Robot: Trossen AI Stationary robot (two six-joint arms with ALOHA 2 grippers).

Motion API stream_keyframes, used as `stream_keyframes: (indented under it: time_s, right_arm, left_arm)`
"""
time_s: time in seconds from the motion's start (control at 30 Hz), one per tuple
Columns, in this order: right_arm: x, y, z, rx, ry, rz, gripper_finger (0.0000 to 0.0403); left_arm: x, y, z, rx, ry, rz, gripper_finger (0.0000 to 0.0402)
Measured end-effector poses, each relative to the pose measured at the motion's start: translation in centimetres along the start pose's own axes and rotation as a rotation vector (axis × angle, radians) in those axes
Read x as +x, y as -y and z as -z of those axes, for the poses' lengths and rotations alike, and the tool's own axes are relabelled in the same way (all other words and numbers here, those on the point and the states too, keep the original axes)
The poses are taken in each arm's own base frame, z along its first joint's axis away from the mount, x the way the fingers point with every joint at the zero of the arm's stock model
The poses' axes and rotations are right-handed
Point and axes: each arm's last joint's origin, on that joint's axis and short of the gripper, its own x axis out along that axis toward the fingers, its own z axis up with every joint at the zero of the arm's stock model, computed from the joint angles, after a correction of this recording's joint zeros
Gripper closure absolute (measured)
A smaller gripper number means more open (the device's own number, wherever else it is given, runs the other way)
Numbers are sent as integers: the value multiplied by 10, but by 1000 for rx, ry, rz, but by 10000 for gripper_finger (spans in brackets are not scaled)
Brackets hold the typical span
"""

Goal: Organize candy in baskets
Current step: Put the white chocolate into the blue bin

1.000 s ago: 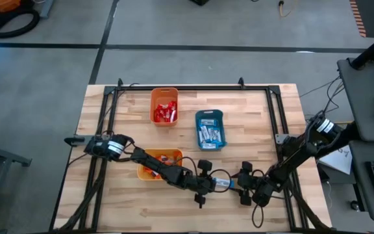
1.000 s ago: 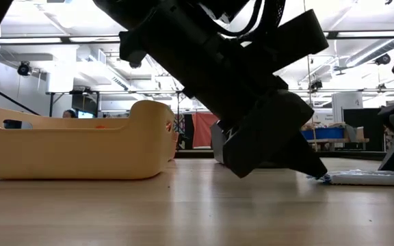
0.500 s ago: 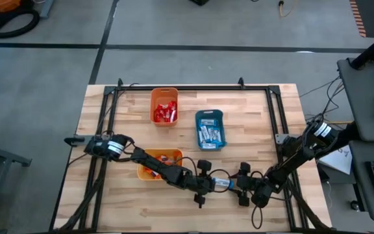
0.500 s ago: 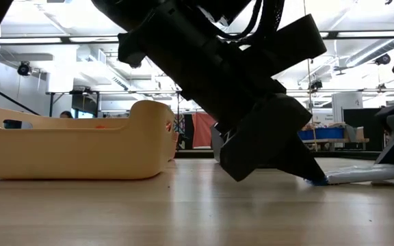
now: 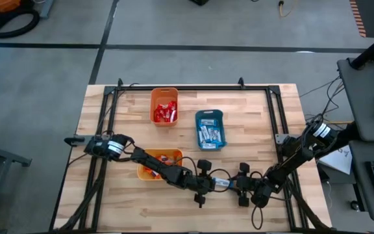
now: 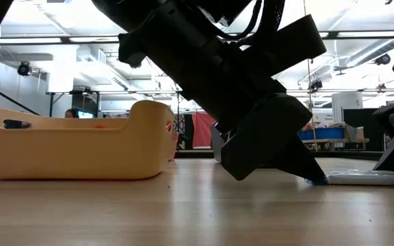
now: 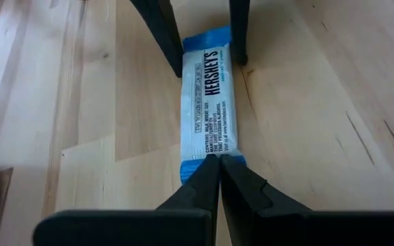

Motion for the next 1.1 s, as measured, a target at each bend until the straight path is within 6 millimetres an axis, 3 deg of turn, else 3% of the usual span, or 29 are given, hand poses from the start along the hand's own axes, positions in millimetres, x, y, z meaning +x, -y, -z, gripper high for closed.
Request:
stream_keyframes:
  time_s: [0.43,1.1]
  right_arm:
    - [0,1,0,-41,8,16,346]
    - [-5,0,-7,-1,23,-23,378]
  left_arm:
    - [0,0,0,-12,-2,-1,402]
    - [-11,-5,-14,-29,45,-7,402]
